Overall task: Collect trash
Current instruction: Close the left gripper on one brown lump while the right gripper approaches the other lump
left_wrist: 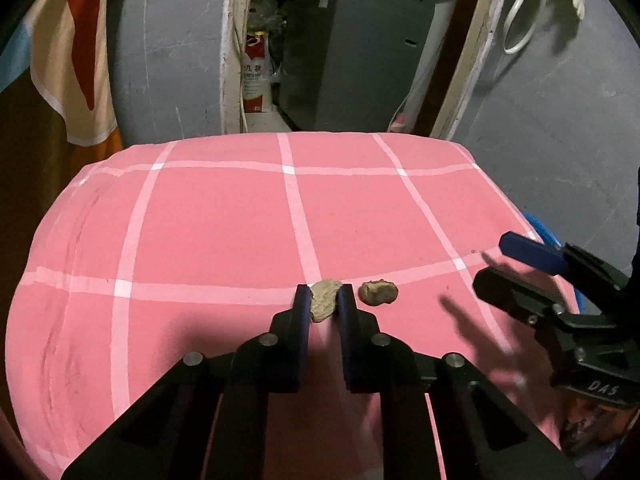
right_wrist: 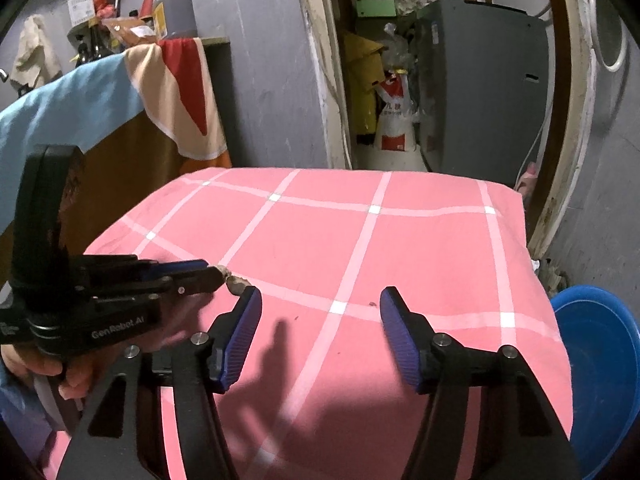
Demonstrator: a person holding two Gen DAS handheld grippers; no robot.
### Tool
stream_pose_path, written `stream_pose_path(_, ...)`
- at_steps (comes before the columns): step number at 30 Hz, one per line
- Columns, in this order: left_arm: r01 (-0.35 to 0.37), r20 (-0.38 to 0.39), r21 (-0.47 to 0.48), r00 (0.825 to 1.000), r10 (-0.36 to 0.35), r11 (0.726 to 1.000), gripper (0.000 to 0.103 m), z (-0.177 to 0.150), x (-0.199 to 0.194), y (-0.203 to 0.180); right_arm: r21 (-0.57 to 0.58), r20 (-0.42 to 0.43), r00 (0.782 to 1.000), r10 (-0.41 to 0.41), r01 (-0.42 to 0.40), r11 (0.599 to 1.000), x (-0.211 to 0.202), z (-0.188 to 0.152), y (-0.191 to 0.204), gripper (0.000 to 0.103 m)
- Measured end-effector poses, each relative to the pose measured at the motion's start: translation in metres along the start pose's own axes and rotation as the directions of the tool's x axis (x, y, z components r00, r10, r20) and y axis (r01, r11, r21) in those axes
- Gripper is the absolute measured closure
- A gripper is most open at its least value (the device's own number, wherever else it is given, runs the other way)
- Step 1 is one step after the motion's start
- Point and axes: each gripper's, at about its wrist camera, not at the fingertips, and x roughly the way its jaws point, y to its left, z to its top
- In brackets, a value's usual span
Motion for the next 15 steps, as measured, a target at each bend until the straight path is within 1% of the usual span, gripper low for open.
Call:
stream_pose_path(4, -0.022, 0.004, -0.052, 1.000, 0.022, 0.998, 0.092, -0.002, -0.006, 0.006, -0.026, -0.048, 0.999, 0.003, -0.005, 1.000, 0.009, 0.000, 0.004, 0.051)
stream_pose_path(6, -0.041, 0.010, -0.092, 0.999, 0.042, 0.995, 0.092, -0.005, -0.011, 0.013, -0.047, -0.082, 0.997, 0.007, -0.011, 0.999, 0.015, 0.000, 0.009, 0.057)
stream_pose_path(9, -0.057, 0.028, -0.147, 0.998, 0.062, 0.987, 0.092, -0.013, -0.023, 0.021, -0.079, -0.132, 0.991, 0.030, -0.041, 0.996, 0.026, 0.001, 0.018, 0.061)
stream_pose_path(13, -0.068, 0.053, -0.202, 0.995, 0.081, 0.977, 0.092, -0.020, -0.035, 0.030, -0.102, -0.155, 0.986, 0.069, -0.085, 0.991, 0.035, 0.006, 0.031, 0.063)
stream_pose_path(15, -0.065, 0.058, -0.228, 0.995, 0.081, 0.971, 0.092, -0.023, -0.039, 0.033, -0.113, -0.164, 0.983, 0.082, -0.102, 0.988, 0.040, 0.009, 0.038, 0.067)
